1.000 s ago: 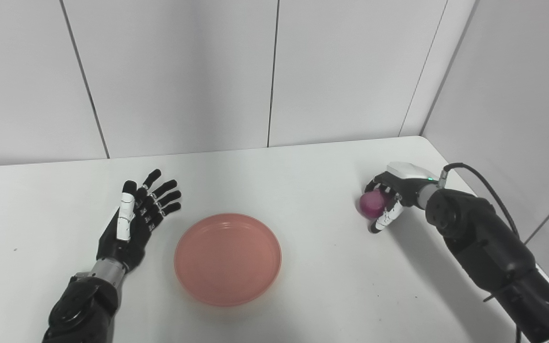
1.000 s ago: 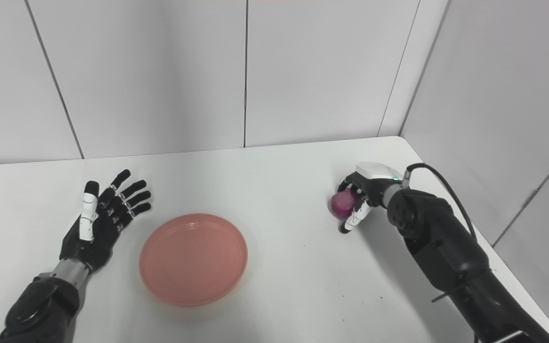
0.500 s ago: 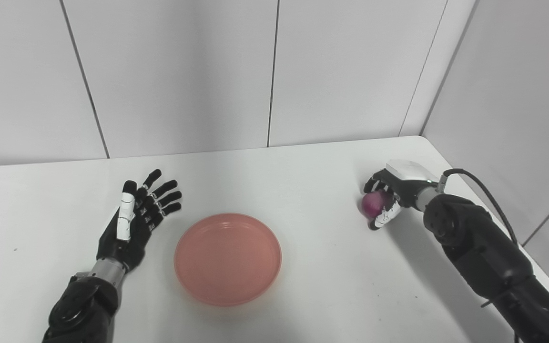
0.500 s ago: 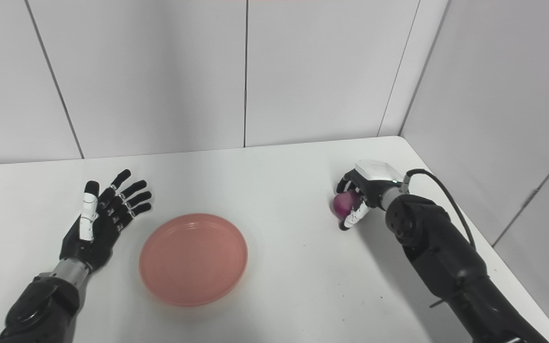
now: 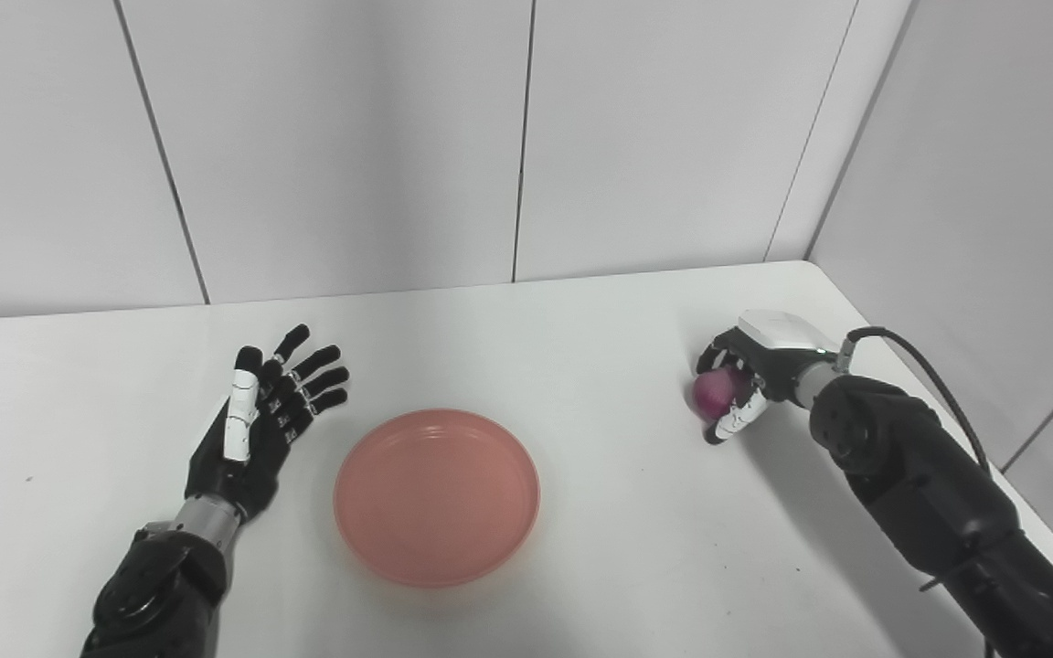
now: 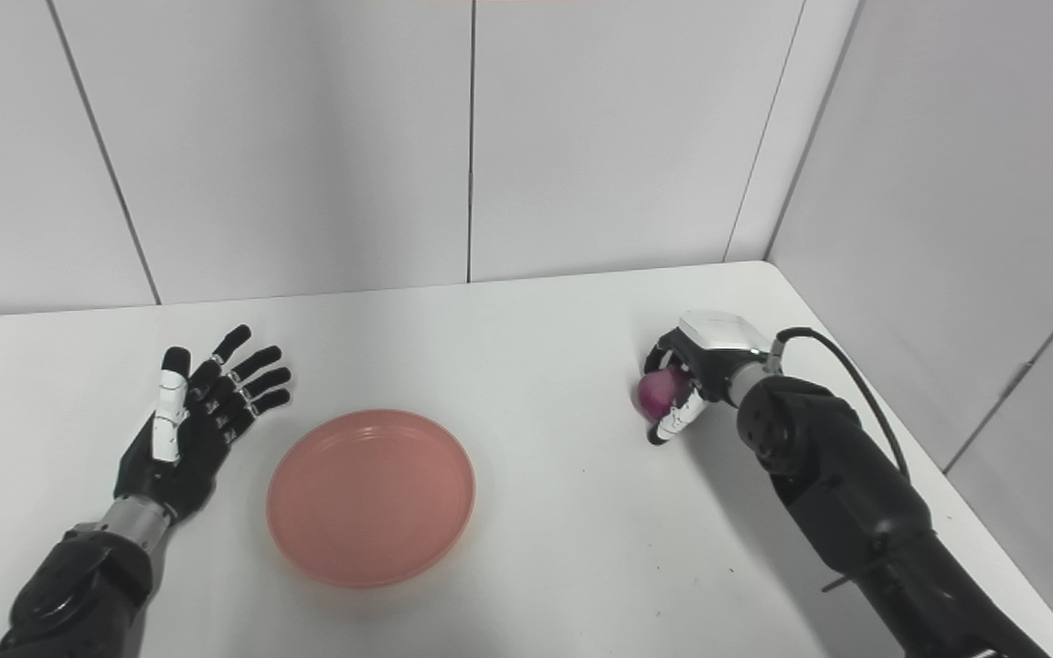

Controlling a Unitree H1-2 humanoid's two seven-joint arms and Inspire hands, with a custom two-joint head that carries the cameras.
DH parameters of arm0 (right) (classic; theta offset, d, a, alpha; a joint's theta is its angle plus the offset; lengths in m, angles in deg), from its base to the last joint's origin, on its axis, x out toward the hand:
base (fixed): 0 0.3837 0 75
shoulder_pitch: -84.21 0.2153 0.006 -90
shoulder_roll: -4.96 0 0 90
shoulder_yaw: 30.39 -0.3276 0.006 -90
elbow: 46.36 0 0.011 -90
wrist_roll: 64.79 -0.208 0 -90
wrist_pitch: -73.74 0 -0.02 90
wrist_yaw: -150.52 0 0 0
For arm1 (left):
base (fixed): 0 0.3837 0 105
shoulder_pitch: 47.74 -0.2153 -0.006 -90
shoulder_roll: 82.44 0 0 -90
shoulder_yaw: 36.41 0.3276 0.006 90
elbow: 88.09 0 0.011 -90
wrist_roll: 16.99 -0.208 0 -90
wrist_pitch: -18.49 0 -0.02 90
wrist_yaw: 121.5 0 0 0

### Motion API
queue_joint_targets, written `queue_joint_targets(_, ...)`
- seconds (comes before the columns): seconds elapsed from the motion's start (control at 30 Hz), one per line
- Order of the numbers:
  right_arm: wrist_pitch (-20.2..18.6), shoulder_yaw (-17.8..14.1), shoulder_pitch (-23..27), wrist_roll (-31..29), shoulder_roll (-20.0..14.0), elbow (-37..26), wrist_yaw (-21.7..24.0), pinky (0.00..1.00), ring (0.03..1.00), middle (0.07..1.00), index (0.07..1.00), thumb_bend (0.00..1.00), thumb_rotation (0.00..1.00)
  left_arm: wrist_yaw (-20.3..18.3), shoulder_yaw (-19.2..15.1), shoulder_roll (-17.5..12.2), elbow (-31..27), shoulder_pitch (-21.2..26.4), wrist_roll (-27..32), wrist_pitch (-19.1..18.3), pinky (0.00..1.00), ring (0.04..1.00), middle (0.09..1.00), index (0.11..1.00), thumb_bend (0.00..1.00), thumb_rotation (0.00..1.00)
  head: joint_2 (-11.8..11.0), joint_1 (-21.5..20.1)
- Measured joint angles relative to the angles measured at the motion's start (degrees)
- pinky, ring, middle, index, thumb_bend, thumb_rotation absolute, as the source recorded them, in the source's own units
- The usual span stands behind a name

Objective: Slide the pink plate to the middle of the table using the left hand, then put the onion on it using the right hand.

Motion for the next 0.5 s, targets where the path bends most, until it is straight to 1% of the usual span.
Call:
queue_joint_targets(0.07, 0.0, 0.0, 0.1, 0.1, 0.0, 0.2, 0.1, 0.42, 0.491, 0.559, 0.664, 0.85, 0.16, 0.0, 0.0, 0.0, 0.0, 0.0, 0.0, 0.0, 0.8, 0.814, 0.846, 0.929, 0.77, 0.94, 0.0, 0.0)
queue_joint_targets(0.13, -0.1, 0.0, 0.2, 0.1, 0.0, 0.2, 0.1, 0.35, 0.421, 0.507, 0.655, 0.85, 0.15, 0.0, 0.1, 0.0, 0.0, 0.0, 0.0, 0.0, 0.8, 0.812, 0.846, 0.93, 0.77, 0.94, 0.1, 0.0)
queue_joint_targets(0.2, -0.1, 0.0, 0.2, 0.1, 0.0, 0.3, 0.1, 0.31, 0.383, 0.477, 0.65, 0.85, 0.14, 0.0, 0.1, 0.0, 0.0, 0.0, 0.0, 0.0, 0.79, 0.811, 0.844, 0.93, 0.77, 0.94, 0.0, 0.0)
queue_joint_targets(0.33, -0.1, 0.0, 0.3, 0.1, 0.0, 0.5, 0.1, 0.34, 0.412, 0.496, 0.643, 0.85, 0.15, 0.0, 0.1, 0.0, 0.0, 0.0, -0.4, 0.1, 0.79, 0.812, 0.843, 0.928, 0.77, 0.94, 0.0, 0.0)
queue_joint_targets(0.5, 0.0, 0.0, 0.4, 0.0, 0.0, 0.8, 0.0, 0.31, 0.382, 0.469, 0.631, 0.84, 0.13, 0.0, 0.1, 0.0, 0.0, 0.0, -0.5, 0.1, 0.8, 0.816, 0.843, 0.928, 0.77, 0.93, 0.0, 0.1)
